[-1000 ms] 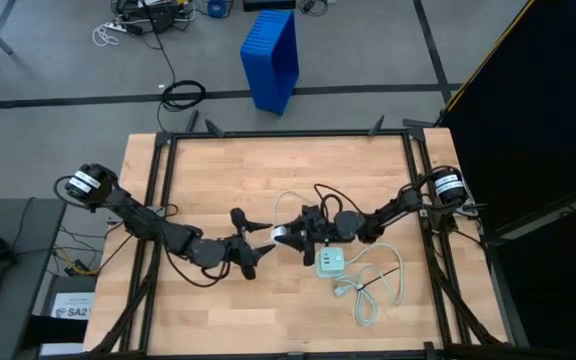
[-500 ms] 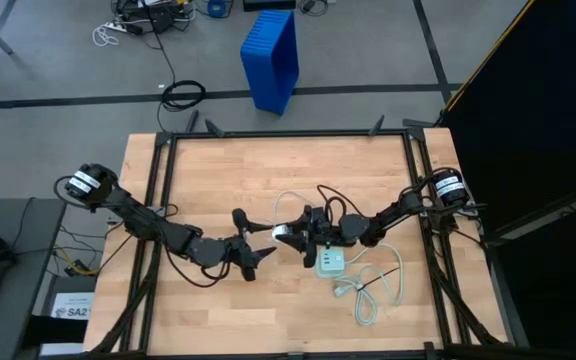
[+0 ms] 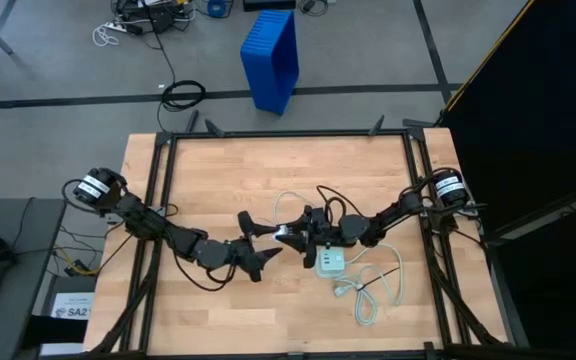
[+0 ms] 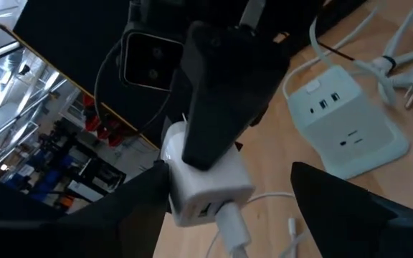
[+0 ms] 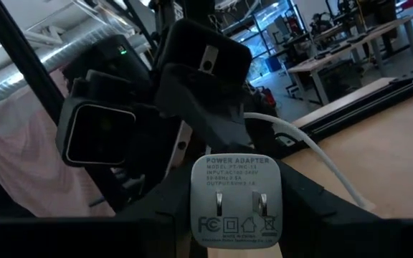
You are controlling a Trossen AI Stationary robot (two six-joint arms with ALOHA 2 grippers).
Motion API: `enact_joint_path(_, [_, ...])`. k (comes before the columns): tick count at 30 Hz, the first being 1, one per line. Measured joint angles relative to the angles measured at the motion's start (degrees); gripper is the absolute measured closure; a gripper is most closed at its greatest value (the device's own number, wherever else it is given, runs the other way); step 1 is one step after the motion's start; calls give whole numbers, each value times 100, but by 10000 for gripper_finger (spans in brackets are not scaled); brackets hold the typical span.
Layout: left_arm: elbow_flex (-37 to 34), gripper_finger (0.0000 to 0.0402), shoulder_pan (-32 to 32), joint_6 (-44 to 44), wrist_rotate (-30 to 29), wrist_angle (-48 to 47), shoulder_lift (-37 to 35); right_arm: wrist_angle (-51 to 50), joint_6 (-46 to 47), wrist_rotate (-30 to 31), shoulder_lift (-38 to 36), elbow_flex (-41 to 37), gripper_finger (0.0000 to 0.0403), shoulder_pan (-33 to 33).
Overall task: Insert USB
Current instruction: Insert the white charger adapter into the light blue outlet extension
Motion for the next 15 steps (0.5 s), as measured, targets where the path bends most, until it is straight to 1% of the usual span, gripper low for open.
enact_joint_path(2, [40, 144, -3, -5, -25, 17, 0, 3, -1, 2, 0, 0, 288, 0])
enact_joint_path(5, [48, 173, -3, -10, -51, -8, -2, -7, -2, 0, 0, 0, 288, 0])
enact_joint_path(13, [51, 284, -19, -62, -238, -173, -24, -80, -37, 44, 4, -4, 287, 7])
enact_joint_path(15, [53, 304, -25, -129, -317, -180, -24, -93, -37, 51, 6, -7, 287, 4])
